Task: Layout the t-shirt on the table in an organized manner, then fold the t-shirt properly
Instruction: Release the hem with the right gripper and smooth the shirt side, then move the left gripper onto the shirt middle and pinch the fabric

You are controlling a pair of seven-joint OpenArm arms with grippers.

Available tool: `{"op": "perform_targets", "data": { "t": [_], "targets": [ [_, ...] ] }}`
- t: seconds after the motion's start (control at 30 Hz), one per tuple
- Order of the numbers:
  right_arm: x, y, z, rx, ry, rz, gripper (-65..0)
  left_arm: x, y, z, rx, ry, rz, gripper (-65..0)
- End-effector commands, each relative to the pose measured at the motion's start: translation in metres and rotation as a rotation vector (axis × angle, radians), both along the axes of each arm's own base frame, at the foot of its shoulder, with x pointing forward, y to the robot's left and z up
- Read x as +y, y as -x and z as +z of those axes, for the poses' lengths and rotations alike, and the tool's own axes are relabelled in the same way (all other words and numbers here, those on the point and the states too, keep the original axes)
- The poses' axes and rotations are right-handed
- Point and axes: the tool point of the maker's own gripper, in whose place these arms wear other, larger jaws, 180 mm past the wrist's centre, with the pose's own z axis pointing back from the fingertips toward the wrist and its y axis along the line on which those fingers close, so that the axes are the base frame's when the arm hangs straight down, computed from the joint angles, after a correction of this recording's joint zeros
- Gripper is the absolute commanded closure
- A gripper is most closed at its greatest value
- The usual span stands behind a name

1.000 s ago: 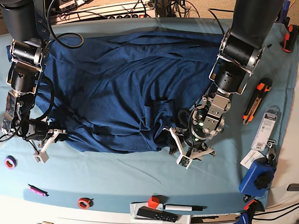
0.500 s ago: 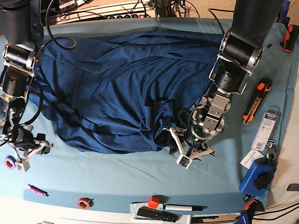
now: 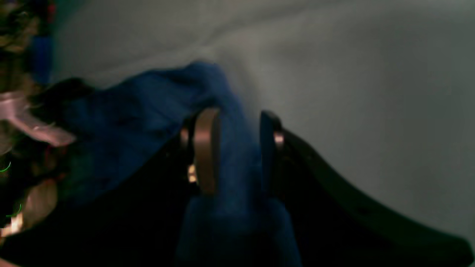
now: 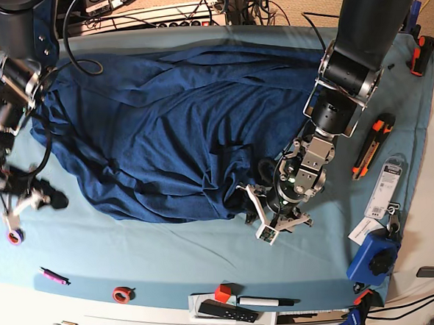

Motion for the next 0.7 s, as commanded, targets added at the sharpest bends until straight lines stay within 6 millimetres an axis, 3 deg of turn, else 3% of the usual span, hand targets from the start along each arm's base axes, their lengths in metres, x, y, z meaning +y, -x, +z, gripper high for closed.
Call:
{"op": "perform_targets", "data": {
  "t": [0.0,0.23,0.37,0.57,0.67],
  "targets": [
    [-0.013,-0.003,0.018,-0.072,-0.017,-0.041,-18.6,-0.004,-0.014,0.023,-0.057,0.018,-0.004,-29.4],
    [-0.02,0.05,-0.021,-0.031,-0.135,-0.113,-18.6,-0.002,-0.015,0.023,-0.055,0.013,-0.001,-29.4],
    [-0.028,0.071,-0.03,-0.004,-0.144,-0.13,-18.6,-0.007,-0.017,0.034,-0.078,0.02,-0.009,-29.4],
    [-0.042,0.079,-0.025,-0.001,-0.12,-0.142,-18.6,-0.011,-0.032,0.079,-0.168,0.012,0.06,-29.4],
    [-0.041,0.076,-0.02,-0.024,-0.138,-0.145,-18.6,-0.026,-0.03,0.1,-0.174,0.033,0.028,-29.4]
  ]
}}
